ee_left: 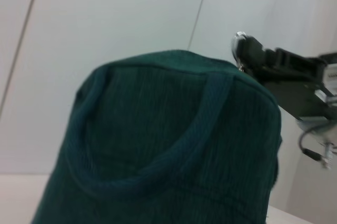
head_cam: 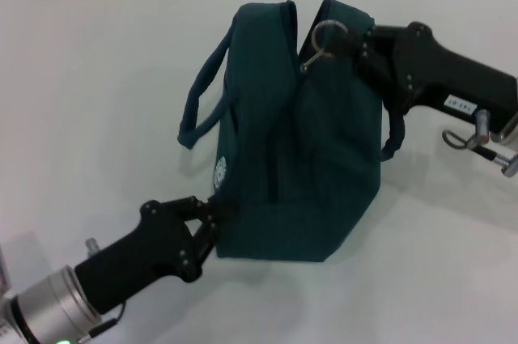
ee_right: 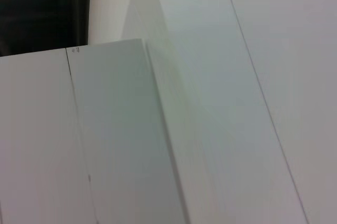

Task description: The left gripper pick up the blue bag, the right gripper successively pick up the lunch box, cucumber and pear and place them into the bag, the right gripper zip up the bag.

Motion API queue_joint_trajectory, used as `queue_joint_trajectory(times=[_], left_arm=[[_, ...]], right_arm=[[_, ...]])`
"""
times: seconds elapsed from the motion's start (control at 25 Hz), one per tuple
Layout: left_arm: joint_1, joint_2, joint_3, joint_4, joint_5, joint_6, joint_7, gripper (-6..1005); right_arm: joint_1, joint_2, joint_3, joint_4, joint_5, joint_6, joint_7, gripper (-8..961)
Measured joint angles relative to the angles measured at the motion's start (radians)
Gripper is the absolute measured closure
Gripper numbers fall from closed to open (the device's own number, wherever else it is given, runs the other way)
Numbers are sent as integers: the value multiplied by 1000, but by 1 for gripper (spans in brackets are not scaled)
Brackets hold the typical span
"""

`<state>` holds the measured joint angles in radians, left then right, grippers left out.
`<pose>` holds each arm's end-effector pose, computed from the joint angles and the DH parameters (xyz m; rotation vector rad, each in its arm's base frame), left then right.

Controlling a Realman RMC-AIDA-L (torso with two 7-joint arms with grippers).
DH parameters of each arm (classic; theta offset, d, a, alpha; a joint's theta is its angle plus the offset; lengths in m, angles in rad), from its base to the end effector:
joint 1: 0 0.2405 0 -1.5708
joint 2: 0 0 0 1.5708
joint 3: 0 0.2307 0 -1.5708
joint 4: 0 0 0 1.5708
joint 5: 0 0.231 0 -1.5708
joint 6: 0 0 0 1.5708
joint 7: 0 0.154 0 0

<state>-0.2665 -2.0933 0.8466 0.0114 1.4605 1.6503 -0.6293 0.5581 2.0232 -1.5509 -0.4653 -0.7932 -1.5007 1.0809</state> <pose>-0.2963 0.2007 -0.0716 -2.3094 -0.6565 -1.1341 0.1553 0.3409 -0.0284 -2.5496 0.3477 1.4197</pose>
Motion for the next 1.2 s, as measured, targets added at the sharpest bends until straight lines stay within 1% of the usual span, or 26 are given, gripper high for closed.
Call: queue_joint_trajectory(times=[0.16,0.4,0.52,0.6,0.68,0.8,0.96,1.04,1.2], left_arm=[[14,3,-2,41,-25,11,-3,930],[24,16,-3,137,-36,25,-5,932],[15,30,-1,165,-32,22,-6,933],[4,37,4,167,-23,21,-11,933],[-2,39,7,167,-7,21,-17,934],[-5,35,7,168,16,24,-17,934],[0,32,8,168,27,39,-17,935],[4,32,8,168,29,51,-18,935],[10,32,8,168,35,62,-18,936]], right_arm=[[-22,-1,-42,0,-3,-49,-15,947],[-66,4,-87,-13,0,-117,-53,947],[-73,4,-97,-14,10,-143,-53,947],[-73,4,-97,-14,21,-139,-53,947],[-70,4,-98,-12,56,-110,-51,947],[-59,3,-93,-17,84,-66,-46,947],[-23,-6,-92,-17,79,-20,-18,946],[-8,-9,-96,-13,64,-2,-6,946],[-1,-10,-91,-18,49,7,-2,946]])
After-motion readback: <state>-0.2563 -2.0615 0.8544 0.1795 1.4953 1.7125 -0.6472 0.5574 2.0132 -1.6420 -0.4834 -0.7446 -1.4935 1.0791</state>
